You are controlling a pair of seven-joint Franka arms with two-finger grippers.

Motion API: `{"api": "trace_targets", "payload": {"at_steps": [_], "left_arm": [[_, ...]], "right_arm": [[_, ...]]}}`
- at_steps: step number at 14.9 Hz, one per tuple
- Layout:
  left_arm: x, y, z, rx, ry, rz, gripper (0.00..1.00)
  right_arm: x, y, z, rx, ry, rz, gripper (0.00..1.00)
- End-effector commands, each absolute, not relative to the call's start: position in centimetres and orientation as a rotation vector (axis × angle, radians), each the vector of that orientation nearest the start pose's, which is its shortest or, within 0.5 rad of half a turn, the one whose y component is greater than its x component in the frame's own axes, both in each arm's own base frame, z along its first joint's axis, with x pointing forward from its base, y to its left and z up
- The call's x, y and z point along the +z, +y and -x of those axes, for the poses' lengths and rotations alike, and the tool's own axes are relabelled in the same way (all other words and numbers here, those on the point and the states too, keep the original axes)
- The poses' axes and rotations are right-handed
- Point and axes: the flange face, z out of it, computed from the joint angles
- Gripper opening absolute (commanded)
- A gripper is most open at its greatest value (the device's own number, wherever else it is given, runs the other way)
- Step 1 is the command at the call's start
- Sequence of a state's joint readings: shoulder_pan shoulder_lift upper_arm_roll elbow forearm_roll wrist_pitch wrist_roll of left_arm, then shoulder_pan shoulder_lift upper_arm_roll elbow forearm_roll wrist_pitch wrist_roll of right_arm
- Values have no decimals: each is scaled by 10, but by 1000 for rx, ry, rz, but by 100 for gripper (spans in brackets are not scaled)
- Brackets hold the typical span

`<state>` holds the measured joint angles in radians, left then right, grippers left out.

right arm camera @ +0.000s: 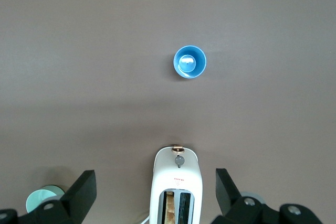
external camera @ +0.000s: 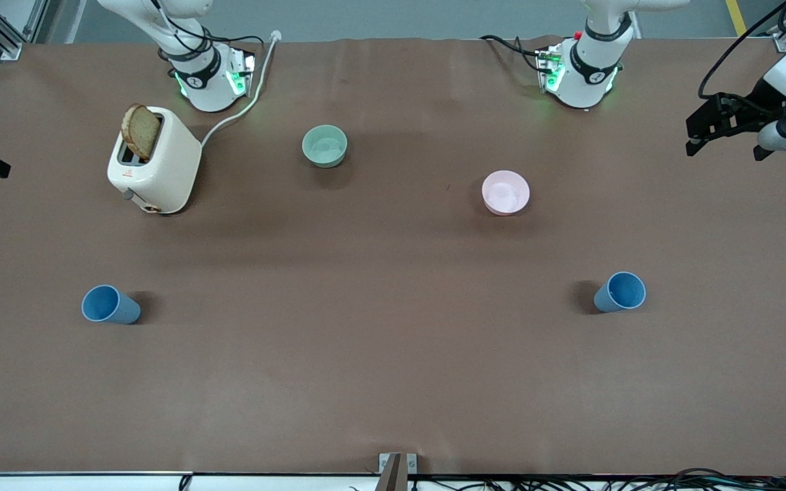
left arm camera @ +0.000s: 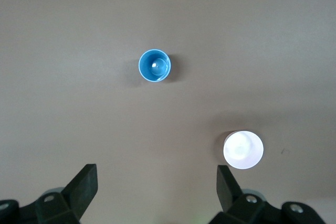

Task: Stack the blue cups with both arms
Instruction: 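Reach the left gripper and the right gripper toward the two blue cups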

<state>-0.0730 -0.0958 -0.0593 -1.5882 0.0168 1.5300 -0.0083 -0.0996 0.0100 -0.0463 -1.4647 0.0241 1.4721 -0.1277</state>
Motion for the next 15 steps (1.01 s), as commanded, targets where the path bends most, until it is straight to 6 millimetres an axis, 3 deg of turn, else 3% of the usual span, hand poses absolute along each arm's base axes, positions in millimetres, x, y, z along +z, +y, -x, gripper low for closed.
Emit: {"api": "trace_targets", "payload": {"at_steps": [1, 2, 4, 5, 7, 11, 14, 15], "left_arm": [[672, -65, -514, -59, 190, 3118, 100], [674, -65, -516, -66, 190, 3120, 100], [663, -62, -538, -42, 171, 3125, 100], [649, -51, -553, -6, 141, 3127, 100], [605, -35, -580, 71, 98, 3128, 100], [488, -20, -634, 127, 67, 3081, 100], [420, 3, -656, 105, 14, 3089, 100], [401, 5, -658, 82, 8, 3098, 100]], "right_arm": [[659, -80, -537, 6, 24, 3127, 100], [659, -80, -537, 6, 22, 3127, 100], [659, -80, -537, 6, 20, 3127, 100], [659, -81, -537, 6, 22, 3127, 100], [659, -82, -537, 6, 24, 3127, 100], [656, -92, -537, 13, 65, 3126, 100], [641, -108, -545, 31, 108, 3120, 100], [627, -115, -557, 32, 121, 3123, 100]]}}
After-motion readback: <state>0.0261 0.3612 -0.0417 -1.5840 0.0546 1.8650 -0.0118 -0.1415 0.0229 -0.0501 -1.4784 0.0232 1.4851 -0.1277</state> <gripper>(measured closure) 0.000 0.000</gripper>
